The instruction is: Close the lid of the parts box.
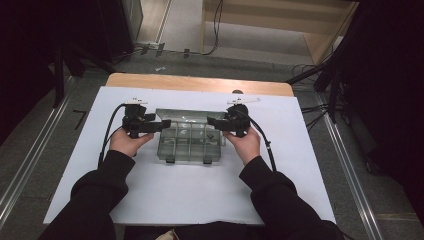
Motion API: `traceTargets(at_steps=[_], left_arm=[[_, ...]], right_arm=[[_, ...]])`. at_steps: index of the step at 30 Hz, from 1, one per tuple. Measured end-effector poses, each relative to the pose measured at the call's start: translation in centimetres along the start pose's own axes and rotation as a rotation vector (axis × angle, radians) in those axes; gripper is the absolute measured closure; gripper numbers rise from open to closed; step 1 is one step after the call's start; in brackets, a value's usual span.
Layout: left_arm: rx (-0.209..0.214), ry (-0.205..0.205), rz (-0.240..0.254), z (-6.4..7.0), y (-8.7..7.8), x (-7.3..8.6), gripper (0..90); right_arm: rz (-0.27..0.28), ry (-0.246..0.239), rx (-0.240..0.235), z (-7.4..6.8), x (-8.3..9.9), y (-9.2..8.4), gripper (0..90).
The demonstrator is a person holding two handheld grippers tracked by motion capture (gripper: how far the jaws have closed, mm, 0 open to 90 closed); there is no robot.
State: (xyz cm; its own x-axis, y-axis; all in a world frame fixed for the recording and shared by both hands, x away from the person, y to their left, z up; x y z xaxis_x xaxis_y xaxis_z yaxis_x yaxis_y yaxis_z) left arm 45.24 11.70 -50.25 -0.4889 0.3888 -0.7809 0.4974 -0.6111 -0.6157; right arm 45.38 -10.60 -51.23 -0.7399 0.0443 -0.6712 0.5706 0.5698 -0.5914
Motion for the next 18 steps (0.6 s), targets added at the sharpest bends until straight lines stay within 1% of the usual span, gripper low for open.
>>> traceTargets(at_steps=[3, 5, 6, 8, 9, 11, 14, 16, 18], left_arm=[[-0.002, 0.006, -0.021, 0.0, -0.5, 0.3, 25.0], [-0.007, 0.008, -0.029, -0.1, -0.8, 0.5, 30.4], [-0.003, 0.000, -0.031, -0.2, -1.0, 0.5, 31.9], [0.002, -0.014, -0.030, -0.3, -1.2, 0.6, 39.2], [0.009, -0.021, -0.038, -0.4, -1.3, 0.6, 40.9], [0.013, -0.034, -0.047, -0.3, -1.4, 0.6, 49.9], [0.052, -0.011, -0.058, 0.1, -1.7, 0.5, 67.2], [0.081, -0.019, -0.039, 0.3, -1.9, 0.1, 80.8], [0.093, -0.020, -0.029, 0.3, -1.9, -0.3, 87.8]], right_arm=[[0.001, 0.001, -0.001, 0.0, 0.0, 0.0, 34.1], [0.001, 0.001, -0.001, 0.0, 0.0, 0.0, 34.1], [0.001, 0.001, -0.001, 0.0, 0.0, 0.0, 34.0], [0.001, -0.001, 0.000, 0.0, 0.0, 0.0, 34.0], [0.000, -0.002, 0.000, 0.0, 0.0, 0.0, 34.1], [0.001, -0.003, 0.002, 0.0, 0.0, 0.0, 34.0], [0.000, -0.005, 0.004, -0.1, 0.0, 0.0, 34.0], [0.000, -0.005, 0.003, -0.1, 0.0, 0.0, 33.9], [-0.001, -0.009, 0.004, -0.1, 0.1, 0.0, 34.0]])
Point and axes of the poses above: each handheld gripper's, and its own axes: y roughly forward along the jaws, x roughly out of its underside, z roughly to its right, the point moved 9 cm from there along y, roughly forward along the jaws, and after that the axes turned 13 degrees about y, right-handed, at the moved point
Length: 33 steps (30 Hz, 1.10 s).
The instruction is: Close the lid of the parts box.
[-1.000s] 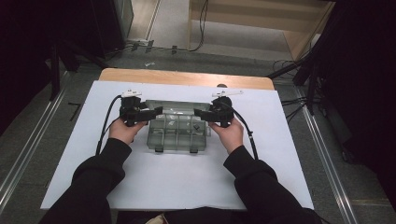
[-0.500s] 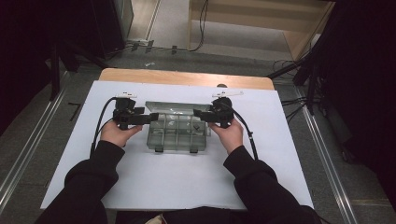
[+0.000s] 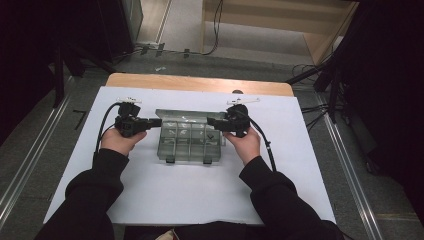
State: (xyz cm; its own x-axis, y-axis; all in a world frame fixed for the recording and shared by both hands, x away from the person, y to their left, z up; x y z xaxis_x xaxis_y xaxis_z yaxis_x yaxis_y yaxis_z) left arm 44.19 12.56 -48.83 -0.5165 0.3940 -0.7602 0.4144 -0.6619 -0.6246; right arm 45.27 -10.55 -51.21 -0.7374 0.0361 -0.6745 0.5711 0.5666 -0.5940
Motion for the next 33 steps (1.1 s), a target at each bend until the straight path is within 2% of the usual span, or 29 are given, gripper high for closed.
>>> traceTargets(at_steps=[3, 7, 11, 16, 19, 22, 25, 33], left_arm=[[-0.010, 0.026, -0.019, 0.0, 0.3, -0.2, 88.2], [0.003, 0.019, -0.029, -0.1, 0.7, -0.2, 88.1], [0.025, 0.008, -0.033, 0.1, 0.9, -0.1, 87.9], [0.029, 0.019, -0.040, 0.2, 0.9, 0.0, 87.9], [0.033, 0.021, -0.038, 0.3, 0.9, -0.1, 87.8], [0.037, 0.022, -0.038, 0.4, 0.9, -0.1, 87.6], [0.041, 0.012, -0.038, 0.4, 0.8, -0.1, 87.6], [0.043, 0.020, -0.044, 0.4, 0.7, 0.0, 87.6]], right_arm=[[0.001, -0.006, 0.004, 0.0, 0.1, 0.0, 33.9], [0.009, 0.000, 0.004, 0.0, 0.1, -0.2, 33.8], [0.013, -0.014, 0.004, -0.1, 0.3, -0.2, 33.2], [0.009, -0.004, -0.004, 0.0, 0.3, -0.4, 32.1], [0.003, -0.020, 0.008, 0.1, 0.3, -0.8, 29.5], [-0.020, -0.001, -0.016, 0.1, 0.5, -1.3, 29.5], [-0.035, -0.005, -0.028, 0.0, 0.8, -1.9, 29.5], [-0.067, -0.002, -0.066, 0.1, 1.8, -4.0, 30.5]])
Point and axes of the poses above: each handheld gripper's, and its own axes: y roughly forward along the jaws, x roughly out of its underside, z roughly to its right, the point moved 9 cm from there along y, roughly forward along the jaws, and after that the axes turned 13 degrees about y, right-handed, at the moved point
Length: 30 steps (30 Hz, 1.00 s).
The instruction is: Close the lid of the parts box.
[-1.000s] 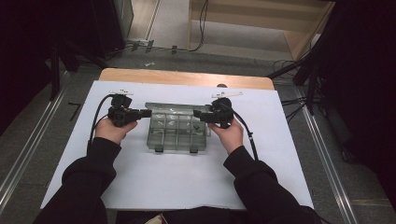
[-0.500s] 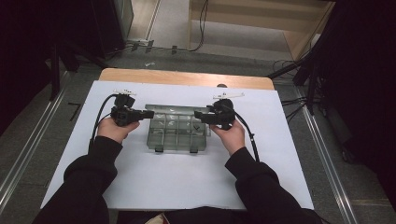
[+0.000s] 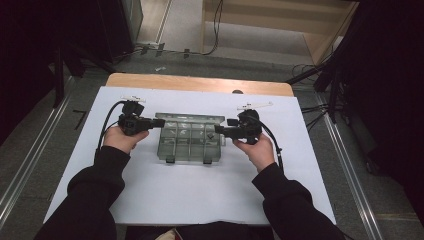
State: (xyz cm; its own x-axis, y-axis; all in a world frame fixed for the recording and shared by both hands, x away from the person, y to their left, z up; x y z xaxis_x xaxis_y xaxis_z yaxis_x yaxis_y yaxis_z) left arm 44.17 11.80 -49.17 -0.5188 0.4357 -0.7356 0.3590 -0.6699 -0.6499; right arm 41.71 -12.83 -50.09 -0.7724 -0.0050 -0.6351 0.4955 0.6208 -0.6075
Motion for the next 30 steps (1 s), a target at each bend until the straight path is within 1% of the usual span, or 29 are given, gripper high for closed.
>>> traceTargets(at_steps=[2, 4, 6, 8, 10, 12, 15, 18, 20, 25, 30], left_arm=[[0.002, 0.005, -0.003, 0.0, 0.0, 0.0, 87.6], [0.004, 0.006, -0.005, 0.1, 0.0, 0.1, 87.6], [0.006, 0.008, -0.010, 0.1, -0.1, 0.2, 87.6], [0.007, 0.010, -0.014, 0.1, -0.1, 0.2, 87.6], [0.011, 0.012, -0.016, 0.2, -0.1, 0.3, 87.6], [0.012, 0.012, -0.018, 0.3, -0.2, 0.3, 87.6], [0.016, 0.012, -0.014, 0.4, -0.3, 0.3, 87.6], [0.020, 0.016, -0.014, 0.5, -0.5, 0.5, 87.6], [0.021, 0.017, -0.015, 0.5, -0.7, 0.6, 87.6], [0.017, 0.016, -0.019, 0.5, -1.0, 1.0, 87.7], [0.013, 0.015, -0.023, 0.6, -1.4, 1.3, 87.6]], right_arm=[[-0.013, -0.002, -0.006, 0.1, 0.3, -0.5, 35.2], [-0.021, -0.010, 0.003, 0.3, 0.5, -1.1, 40.3], [-0.036, -0.005, 0.004, 0.6, 0.7, -1.6, 46.0], [-0.039, -0.002, 0.004, 0.8, 0.8, -2.0, 52.5], [-0.037, 0.011, 0.001, 1.1, 0.7, -2.4, 60.1], [-0.021, 0.017, -0.001, 1.2, 0.4, -2.8, 67.6], [-0.009, 0.033, -0.019, 1.2, 0.1, -3.1, 78.3], [-0.009, 0.034, -0.039, 1.1, -0.2, -3.3, 85.7], [-0.009, 0.026, -0.045, 0.9, -0.4, -3.4, 86.9], [-0.009, 0.033, -0.061, 0.6, -0.8, -3.3, 87.3], [-0.006, 0.019, -0.072, 0.1, -1.1, -3.0, 87.3]])
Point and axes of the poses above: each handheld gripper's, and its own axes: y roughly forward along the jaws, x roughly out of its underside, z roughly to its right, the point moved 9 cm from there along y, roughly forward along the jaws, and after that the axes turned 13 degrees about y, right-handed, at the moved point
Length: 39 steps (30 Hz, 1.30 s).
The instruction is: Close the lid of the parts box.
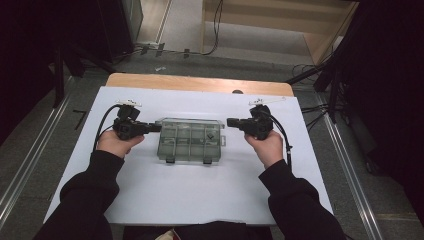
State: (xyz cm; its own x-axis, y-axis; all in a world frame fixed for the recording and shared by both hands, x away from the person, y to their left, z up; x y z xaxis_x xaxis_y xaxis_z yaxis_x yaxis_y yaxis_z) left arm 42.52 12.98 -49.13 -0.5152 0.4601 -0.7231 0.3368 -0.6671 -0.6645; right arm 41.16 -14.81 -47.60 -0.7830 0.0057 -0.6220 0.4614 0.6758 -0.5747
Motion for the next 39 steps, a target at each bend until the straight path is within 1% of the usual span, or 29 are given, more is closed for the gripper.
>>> traceTargets(at_steps=[7, 13, 16, 18, 21, 25, 26, 29, 34, 35, 39], left_arm=[[-0.007, -0.004, 0.008, 0.0, -0.7, 0.3, 87.6], [-0.036, -0.005, -0.001, -0.6, -1.2, 0.9, 87.6], [-0.048, -0.013, -0.005, -1.0, -1.5, 1.2, 87.6], [-0.051, -0.013, 0.002, -1.0, -1.7, 1.2, 87.7], [-0.053, -0.008, 0.014, -0.8, -1.8, 1.0, 87.6], [-0.049, 0.016, 0.013, -0.3, -1.7, 0.8, 87.6], [-0.051, 0.019, 0.019, -0.1, -1.6, 0.7, 87.6], [-0.046, 0.028, 0.017, 0.3, -1.3, 0.6, 87.6], [-0.037, 0.044, 0.012, 0.8, -0.8, 0.4, 87.6], [-0.031, 0.043, 0.013, 0.9, -0.6, 0.3, 87.6], [-0.026, 0.058, 0.010, 1.3, -0.1, 0.2, 87.5]], right_arm=[[-0.005, -0.012, -0.016, -0.5, -0.3, 0.4, 87.3], [-0.017, -0.027, -0.028, -1.0, -0.3, 0.8, 87.2], [-0.024, -0.032, -0.035, -1.2, -0.2, 1.1, 87.2], [-0.033, -0.035, -0.036, -1.2, -0.1, 1.3, 87.2], [-0.041, -0.041, -0.039, -1.5, 0.0, 1.7, 87.2], [-0.056, -0.054, -0.042, -1.7, 0.3, 2.0, 87.1], [-0.058, -0.054, -0.041, -1.8, 0.3, 2.0, 87.0], [-0.066, -0.063, -0.038, -1.9, 0.5, 2.2, 86.7], [-0.084, -0.061, -0.041, -2.1, 0.9, 2.5, 86.7], [-0.087, -0.063, -0.044, -2.1, 1.0, 2.6, 86.7], [-0.100, -0.071, -0.047, -2.3, 1.3, 2.9, 86.7]])
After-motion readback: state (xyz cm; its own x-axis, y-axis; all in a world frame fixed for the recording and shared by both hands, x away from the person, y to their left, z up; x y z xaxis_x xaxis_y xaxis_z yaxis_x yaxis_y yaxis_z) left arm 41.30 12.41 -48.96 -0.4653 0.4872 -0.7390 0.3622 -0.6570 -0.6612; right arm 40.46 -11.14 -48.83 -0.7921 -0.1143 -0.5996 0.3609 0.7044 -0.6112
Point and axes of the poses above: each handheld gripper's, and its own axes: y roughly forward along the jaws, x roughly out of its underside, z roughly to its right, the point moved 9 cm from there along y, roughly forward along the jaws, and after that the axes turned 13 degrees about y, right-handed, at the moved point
